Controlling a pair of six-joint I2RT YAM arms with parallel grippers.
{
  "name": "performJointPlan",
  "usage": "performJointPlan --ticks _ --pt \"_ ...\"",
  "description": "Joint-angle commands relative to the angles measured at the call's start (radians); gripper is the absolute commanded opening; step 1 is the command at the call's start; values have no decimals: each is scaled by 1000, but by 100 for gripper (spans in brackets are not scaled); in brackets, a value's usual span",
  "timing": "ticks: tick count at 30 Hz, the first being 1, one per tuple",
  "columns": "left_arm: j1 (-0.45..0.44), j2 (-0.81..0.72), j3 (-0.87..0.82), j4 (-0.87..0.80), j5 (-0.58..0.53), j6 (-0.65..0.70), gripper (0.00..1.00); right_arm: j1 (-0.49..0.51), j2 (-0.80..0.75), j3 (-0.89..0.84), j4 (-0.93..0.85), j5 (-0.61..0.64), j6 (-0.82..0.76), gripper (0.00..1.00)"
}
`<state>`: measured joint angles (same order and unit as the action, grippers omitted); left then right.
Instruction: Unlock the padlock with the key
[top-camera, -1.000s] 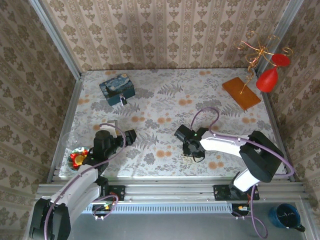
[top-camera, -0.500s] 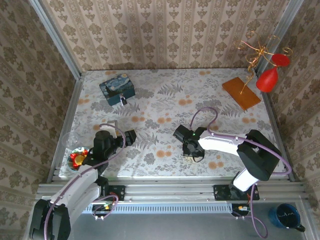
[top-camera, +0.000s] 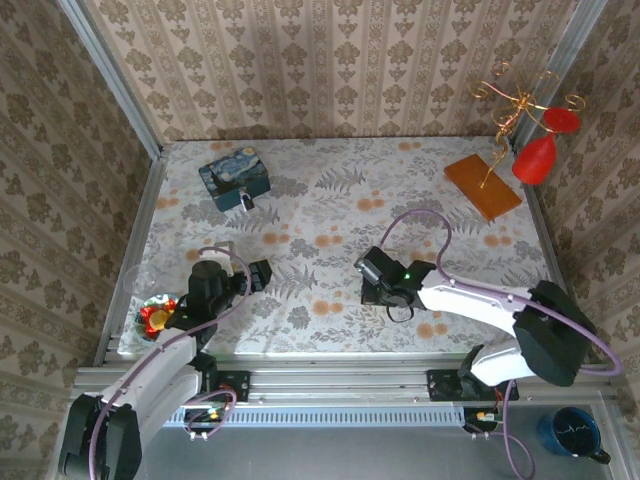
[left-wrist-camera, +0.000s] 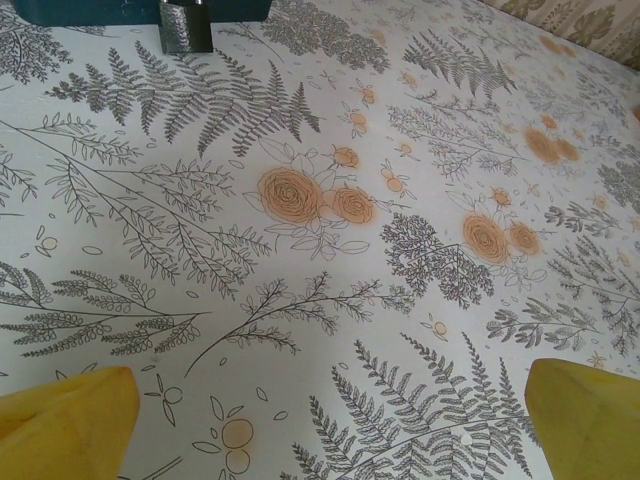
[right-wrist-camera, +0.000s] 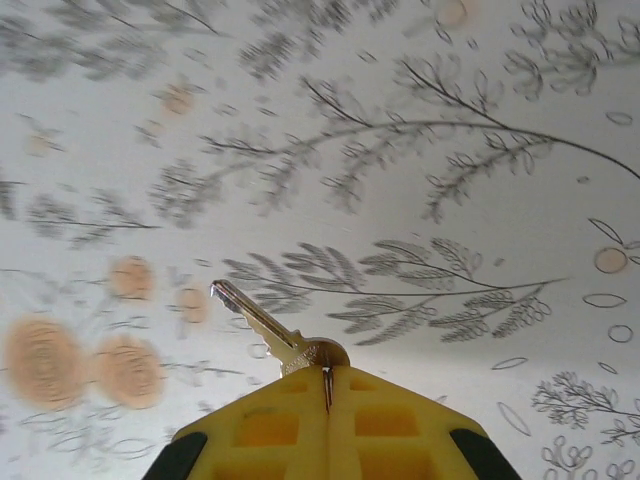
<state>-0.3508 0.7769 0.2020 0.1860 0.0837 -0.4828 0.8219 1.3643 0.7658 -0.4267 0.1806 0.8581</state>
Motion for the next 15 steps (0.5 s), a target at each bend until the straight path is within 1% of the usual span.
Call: performJointPlan --ticks 1,4,7,9,12,15 --pt "5 -14 27 -46 48 -62 100 20 -67 -19 119 31 -44 0" --pt "-28 -13 85 -93 105 -125 98 43 -104 -19 198 49 -78 0" --pt "-97 2 142 -105 128 -188 93 69 -118 -22 309 55 -116 0" --pt "-152 25 174 -86 147 -233 89 90 -112 -18 370 64 -134 0" --pt "-209 66 211 -32 181 -304 85 110 -97 -10 426 73 -149 0" --pt "-269 93 227 24 168 -375 84 117 -78 -6 480 64 -169 0"
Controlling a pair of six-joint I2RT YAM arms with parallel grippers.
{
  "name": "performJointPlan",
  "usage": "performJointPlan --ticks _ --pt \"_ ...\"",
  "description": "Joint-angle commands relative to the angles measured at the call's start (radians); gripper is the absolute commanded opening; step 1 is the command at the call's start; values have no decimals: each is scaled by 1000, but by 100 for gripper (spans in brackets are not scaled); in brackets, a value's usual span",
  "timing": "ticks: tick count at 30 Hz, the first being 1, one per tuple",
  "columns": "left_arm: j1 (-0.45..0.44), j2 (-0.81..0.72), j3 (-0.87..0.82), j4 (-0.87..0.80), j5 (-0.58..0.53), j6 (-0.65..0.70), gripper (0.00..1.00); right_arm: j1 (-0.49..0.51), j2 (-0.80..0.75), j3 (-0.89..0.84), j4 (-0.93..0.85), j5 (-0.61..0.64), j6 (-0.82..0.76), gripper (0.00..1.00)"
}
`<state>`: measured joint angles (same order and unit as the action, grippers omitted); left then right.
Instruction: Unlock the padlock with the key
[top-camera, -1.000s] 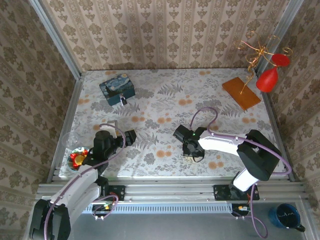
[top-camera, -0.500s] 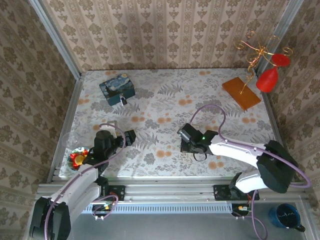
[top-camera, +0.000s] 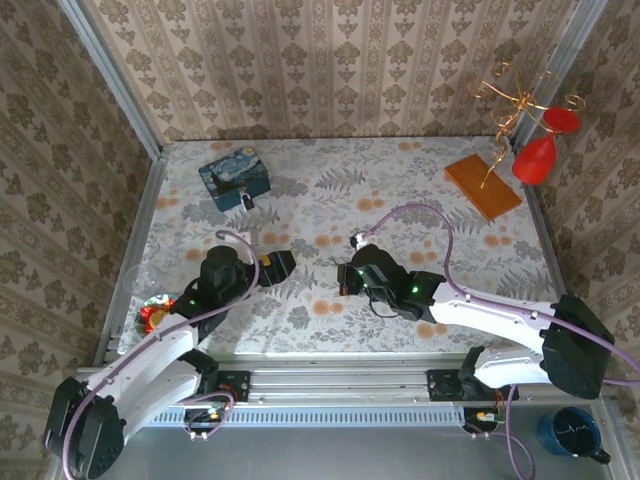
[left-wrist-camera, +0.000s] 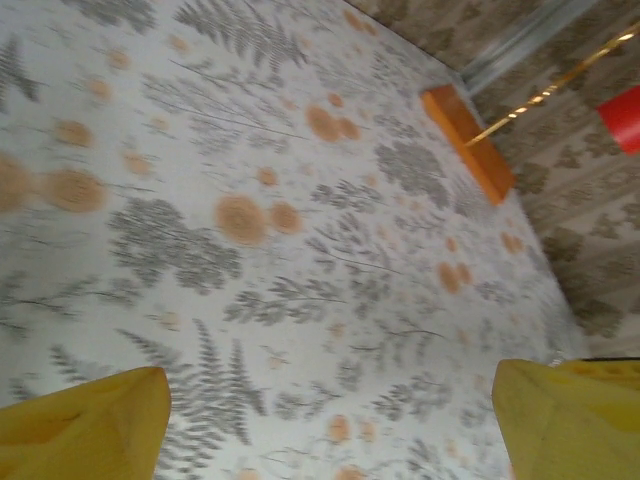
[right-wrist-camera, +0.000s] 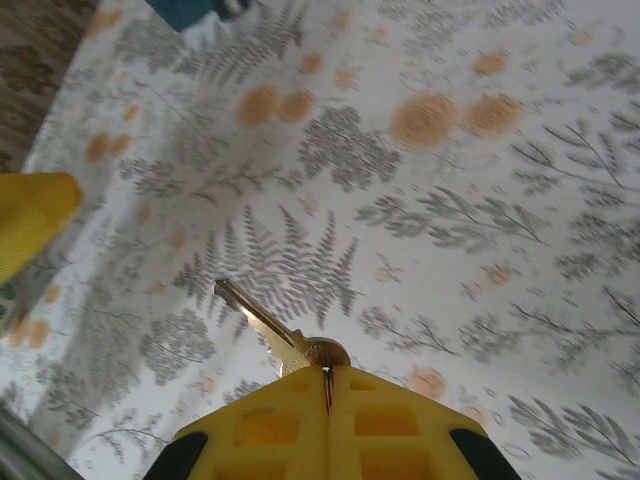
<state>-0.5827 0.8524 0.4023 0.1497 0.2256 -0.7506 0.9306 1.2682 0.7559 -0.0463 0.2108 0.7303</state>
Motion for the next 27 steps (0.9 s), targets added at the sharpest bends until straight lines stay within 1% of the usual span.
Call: performJointPlan --ticks 1,3,6,9,12,16,19,22,27 --pt "-52 23 26 79 17 -131 84 10 23 4 119 28 -52 0" --pt "-89 36 11 142 -13 -188 82 12 31 12 144 15 -75 0" --pt "-127 56 13 183 -49 -213 80 14 42 27 162 -1 -95 0" --pt "-152 81 48 171 -60 -192 79 16 57 35 176 -23 -103 0" --pt "-175 106 93 121 -87 -162 79 17 62 43 182 -36 -96 0" --pt "-183 137 125 116 -95 -154 76 23 61 48 214 -59 -88 0" --pt "-195 166 143 127 -101 -149 70 30 75 51 223 -73 -87 0" --pt "-208 200 176 103 -100 -127 59 36 85 54 224 -77 -85 0" --pt "-224 231 202 79 -117 -110 49 36 86 76 210 -45 -76 0"
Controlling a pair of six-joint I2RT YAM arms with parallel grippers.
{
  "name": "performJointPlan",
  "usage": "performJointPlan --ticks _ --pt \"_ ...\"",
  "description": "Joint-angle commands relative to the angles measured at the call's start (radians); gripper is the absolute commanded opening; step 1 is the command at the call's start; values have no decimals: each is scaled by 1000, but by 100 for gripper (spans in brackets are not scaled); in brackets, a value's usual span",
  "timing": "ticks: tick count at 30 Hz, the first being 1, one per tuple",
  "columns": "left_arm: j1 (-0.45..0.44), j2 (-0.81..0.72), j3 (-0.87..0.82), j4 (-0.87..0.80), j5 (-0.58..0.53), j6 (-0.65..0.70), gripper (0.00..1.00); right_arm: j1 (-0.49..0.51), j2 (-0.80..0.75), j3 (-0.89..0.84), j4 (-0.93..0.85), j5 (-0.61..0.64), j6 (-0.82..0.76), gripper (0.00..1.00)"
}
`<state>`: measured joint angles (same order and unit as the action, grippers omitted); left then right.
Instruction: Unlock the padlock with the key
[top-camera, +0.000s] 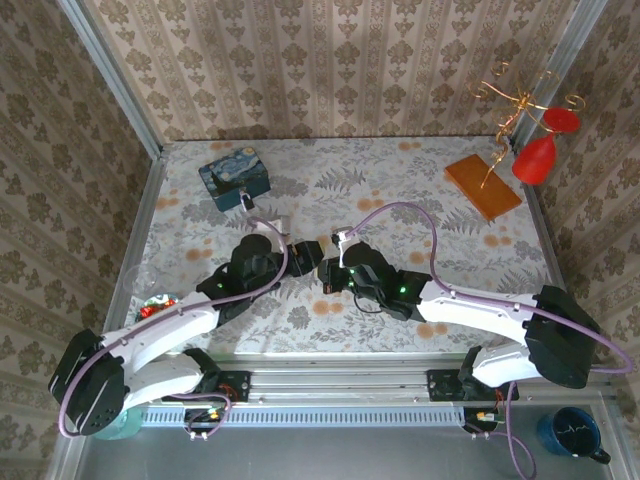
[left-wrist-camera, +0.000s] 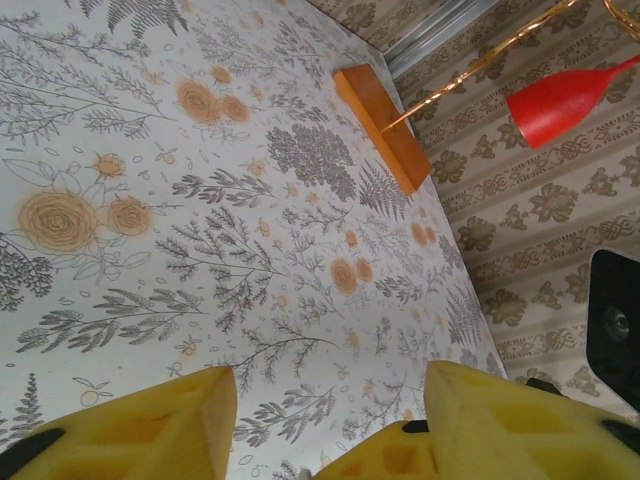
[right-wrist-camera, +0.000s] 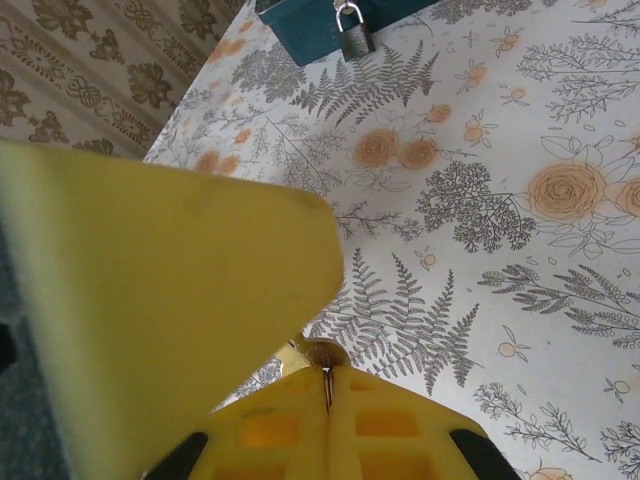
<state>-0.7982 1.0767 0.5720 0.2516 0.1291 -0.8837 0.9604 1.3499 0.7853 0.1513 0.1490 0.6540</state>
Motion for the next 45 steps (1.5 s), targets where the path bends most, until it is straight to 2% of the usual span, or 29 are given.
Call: performJointPlan --ticks 1,10,14,22,23,24,25,27,29,32,38,41,45 --pt "-9 9 35 -23 -20 23 47 6 6 54 7 18 -2 0" --pt "-9 -3 41 -40 -35 32 28 5 4 92 -84 91 -11 0" --pt "-9 -4 51 -42 -31 41 18 5 -3 99 -84 91 -14 0" --pt "-3 -11 35 12 -31 19 3 -5 -10 104 -80 87 26 0" --pt "1 -13 34 17 -29 17 3 -10 -12 104 -82 87 39 4" --pt "7 -17 32 22 -27 14 2 -19 -13 103 -85 86 59 16" --pt "14 -24 27 32 -26 5 2 -36 -16 98 -83 70 86 31" --pt "40 -44 3 69 -20 -23 1 -90 -30 69 -36 -19 144 47" --pt "72 -63 -24 118 -8 -56 0 -147 -46 23 64 -124 209 55" --pt "110 -78 -36 152 21 -83 0 -210 -71 -54 246 -233 283 56" --pt "136 -60 -11 185 96 -89 0 -250 -57 -95 462 -413 265 57" --pt "149 -27 -17 259 156 -118 0 -289 -19 -76 523 -525 305 58" --pt "146 0 -16 341 204 -135 0 -302 23 -68 570 -559 335 57"
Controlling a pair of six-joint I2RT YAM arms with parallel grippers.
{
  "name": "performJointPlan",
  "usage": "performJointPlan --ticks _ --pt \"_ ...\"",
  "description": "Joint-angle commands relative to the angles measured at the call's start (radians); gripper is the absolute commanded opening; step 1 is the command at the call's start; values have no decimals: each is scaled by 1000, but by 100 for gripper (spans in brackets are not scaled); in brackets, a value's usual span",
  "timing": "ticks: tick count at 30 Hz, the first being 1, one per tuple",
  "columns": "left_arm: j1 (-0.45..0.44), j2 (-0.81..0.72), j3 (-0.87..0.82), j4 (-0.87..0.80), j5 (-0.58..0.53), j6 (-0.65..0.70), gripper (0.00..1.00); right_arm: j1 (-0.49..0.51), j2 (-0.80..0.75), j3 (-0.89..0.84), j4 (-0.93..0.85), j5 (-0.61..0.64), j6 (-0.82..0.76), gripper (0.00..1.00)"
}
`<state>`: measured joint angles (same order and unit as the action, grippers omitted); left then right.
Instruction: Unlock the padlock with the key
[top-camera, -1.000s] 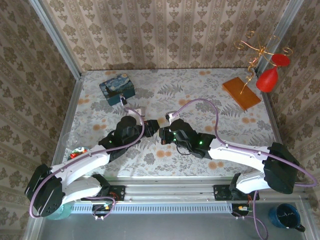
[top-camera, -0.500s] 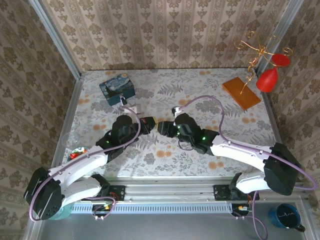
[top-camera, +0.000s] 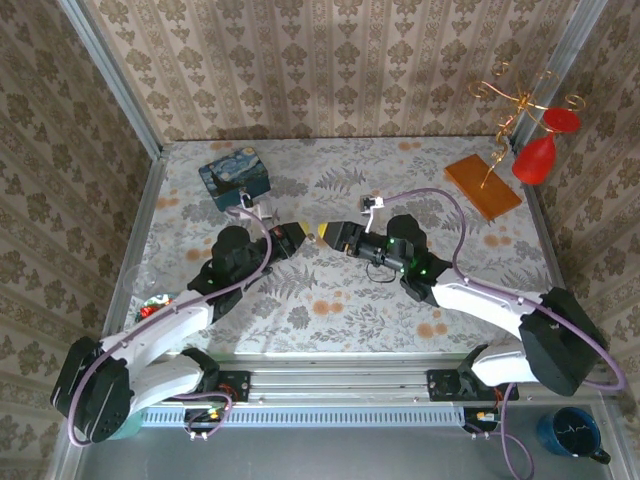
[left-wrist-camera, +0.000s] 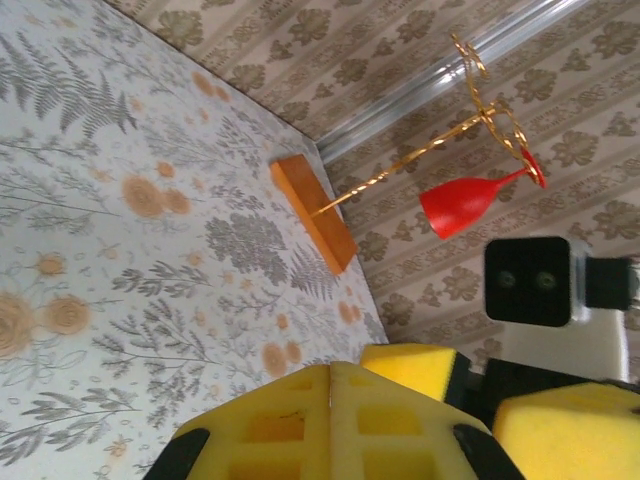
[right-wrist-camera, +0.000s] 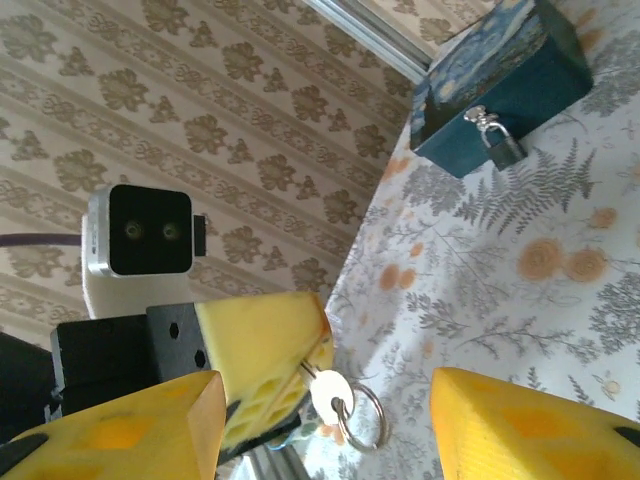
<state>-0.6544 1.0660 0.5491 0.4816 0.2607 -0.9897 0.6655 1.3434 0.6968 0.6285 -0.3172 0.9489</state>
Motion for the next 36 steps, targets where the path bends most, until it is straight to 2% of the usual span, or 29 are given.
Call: performJointPlan --ticks 1,8,27,36 --pt "2 15 9 125 86 -28 0 -7 40 25 99 -104 46 57" --pt "14 32 21 143 136 -28 0 -7 89 18 155 -128 94 55" --pt "48 55 42 153 176 -55 0 -6 91 -13 197 -146 132 32" --pt "48 54 46 152 179 -58 0 -3 86 -15 204 -154 140 27"
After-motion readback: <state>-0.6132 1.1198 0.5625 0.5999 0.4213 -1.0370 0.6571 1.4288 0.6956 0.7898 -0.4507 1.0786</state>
